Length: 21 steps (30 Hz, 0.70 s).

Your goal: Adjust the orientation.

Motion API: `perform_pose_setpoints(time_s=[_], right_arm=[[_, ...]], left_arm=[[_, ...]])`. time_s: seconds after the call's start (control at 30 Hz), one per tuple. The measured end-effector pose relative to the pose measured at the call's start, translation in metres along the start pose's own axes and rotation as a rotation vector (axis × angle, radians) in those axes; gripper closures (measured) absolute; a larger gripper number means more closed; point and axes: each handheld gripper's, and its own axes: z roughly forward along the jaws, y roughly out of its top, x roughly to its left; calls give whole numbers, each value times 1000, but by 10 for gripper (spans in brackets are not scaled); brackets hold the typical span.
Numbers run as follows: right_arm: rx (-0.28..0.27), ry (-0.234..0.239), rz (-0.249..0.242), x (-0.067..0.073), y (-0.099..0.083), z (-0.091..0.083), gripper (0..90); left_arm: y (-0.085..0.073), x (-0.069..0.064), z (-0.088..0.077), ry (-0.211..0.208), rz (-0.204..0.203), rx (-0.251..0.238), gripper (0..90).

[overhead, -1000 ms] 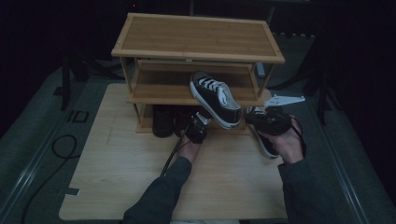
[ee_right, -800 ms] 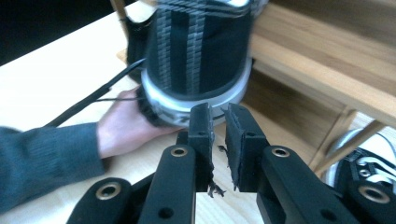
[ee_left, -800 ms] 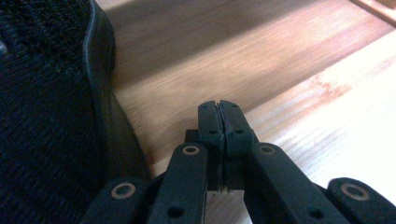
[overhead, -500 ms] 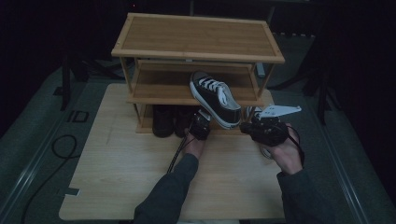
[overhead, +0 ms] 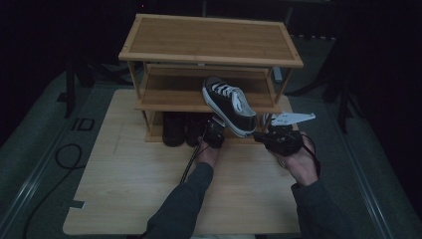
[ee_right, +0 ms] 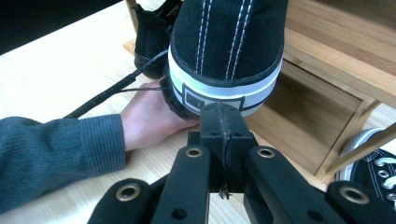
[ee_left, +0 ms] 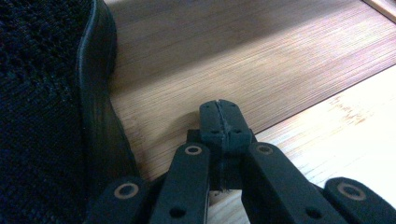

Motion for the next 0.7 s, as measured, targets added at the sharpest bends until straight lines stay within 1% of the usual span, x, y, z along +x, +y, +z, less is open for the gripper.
perform_pose_setpoints(time_s=[0.2, 0.37, 0.47, 0.5, 0.6, 0.7], right_arm=[[-9, 26, -5, 3, 4, 2, 900], [-20, 48, -26, 13, 11, 8, 900], [-36, 62, -38, 19, 18, 15, 900], [-33, 64, -42, 21, 20, 16, 900], [-21, 78, -54, 22, 25, 21, 900], [-17, 54, -51, 21, 27, 27, 900]], left_arm=[[-1, 0, 0, -1, 2, -2, 900], [-1, 0, 0, -1, -1, -7, 900], [-1, 0, 1, -11, -2, -18, 900], [-1, 0, 0, -4, 0, -7, 900], [-1, 0, 0, -2, 0, -7, 900], [-1, 0, 0, 0, 2, -10, 900]])
